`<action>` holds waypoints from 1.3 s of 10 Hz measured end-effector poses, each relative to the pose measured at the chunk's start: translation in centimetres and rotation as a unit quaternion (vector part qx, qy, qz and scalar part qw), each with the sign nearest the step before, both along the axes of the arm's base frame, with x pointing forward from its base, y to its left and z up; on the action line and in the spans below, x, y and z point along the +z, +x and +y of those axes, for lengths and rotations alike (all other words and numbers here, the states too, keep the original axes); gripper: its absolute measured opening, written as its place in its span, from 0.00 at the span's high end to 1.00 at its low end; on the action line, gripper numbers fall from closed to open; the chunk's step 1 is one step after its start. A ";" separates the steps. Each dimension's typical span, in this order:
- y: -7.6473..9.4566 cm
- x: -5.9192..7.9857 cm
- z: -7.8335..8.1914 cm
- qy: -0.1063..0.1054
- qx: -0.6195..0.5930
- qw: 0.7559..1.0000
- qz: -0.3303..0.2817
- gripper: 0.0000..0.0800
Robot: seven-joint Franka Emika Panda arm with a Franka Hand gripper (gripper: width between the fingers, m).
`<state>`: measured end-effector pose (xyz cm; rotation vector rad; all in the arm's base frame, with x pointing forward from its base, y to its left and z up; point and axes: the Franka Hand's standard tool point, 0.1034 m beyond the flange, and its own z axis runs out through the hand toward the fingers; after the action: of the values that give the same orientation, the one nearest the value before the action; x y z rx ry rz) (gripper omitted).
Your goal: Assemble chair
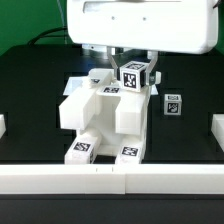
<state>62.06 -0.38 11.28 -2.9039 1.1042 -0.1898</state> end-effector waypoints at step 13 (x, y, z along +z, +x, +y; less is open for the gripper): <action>0.1 0.4 1.4 -0.009 0.073 0.997 0.000 0.19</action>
Offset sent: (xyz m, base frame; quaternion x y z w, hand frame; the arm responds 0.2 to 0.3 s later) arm -0.0015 -0.0013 -0.0044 -0.0021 0.0068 0.1893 0.9819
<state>62.19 1.05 11.66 -2.9843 0.8888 -0.1948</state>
